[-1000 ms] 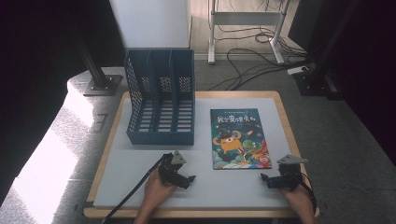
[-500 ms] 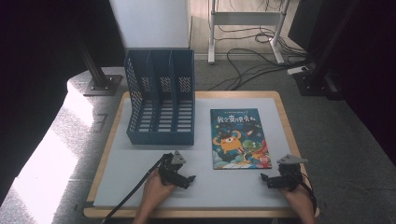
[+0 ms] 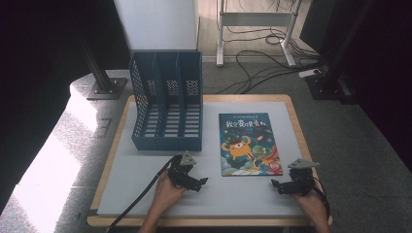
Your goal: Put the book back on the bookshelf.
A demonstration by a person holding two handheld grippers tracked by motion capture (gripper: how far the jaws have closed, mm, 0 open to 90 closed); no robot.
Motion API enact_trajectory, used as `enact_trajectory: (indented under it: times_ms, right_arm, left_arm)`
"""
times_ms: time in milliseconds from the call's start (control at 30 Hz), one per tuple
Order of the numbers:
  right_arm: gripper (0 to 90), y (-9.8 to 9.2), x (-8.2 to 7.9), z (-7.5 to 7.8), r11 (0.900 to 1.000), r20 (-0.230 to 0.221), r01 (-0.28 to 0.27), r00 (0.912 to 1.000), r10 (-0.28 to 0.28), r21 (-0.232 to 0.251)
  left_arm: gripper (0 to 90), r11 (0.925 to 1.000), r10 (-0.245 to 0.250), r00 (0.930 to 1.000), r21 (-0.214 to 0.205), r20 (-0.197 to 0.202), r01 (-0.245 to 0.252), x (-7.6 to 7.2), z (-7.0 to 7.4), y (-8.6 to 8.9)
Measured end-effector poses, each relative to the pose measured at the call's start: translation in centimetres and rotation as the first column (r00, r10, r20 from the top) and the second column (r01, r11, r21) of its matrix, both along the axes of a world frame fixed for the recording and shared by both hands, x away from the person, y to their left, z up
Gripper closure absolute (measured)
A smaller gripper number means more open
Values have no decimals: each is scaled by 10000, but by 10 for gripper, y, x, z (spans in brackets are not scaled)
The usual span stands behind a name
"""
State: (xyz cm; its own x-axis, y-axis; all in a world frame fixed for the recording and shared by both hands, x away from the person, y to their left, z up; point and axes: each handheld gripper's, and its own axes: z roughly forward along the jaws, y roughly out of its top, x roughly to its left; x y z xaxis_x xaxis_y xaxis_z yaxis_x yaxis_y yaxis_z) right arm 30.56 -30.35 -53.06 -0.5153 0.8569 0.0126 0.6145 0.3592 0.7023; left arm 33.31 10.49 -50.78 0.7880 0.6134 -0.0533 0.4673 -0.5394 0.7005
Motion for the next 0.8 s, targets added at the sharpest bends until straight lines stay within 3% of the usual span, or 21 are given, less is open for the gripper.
enact_trajectory:
  times_ms: [167,267,367,400,533,800]
  right_arm:
    - [0,3,4,9,9998,346,-93,9994,87,174]
    - [0,3,8,13,9997,409,-99,9991,89,224]
    - [0,3,14,14,9995,420,-104,9991,91,310]
    - [4,3,16,14,9994,402,-146,9991,133,315]
    - [16,5,25,11,9990,340,-175,9993,161,401]
    - [25,5,49,5,9988,234,-36,9997,25,491]
  left_arm:
    - [7,9974,-550,9985,471,-69,553,8,6,-26]
    - [9,9958,-826,9963,365,-239,834,14,7,-40]
    - [13,9965,-806,9961,204,-363,813,21,6,-50]
    - [13,9963,-774,9958,343,-491,791,24,5,-54]
    - [14,9927,-725,9967,942,-373,757,31,0,-68]
    - [14,9962,-653,9958,537,-642,688,52,-10,-90]
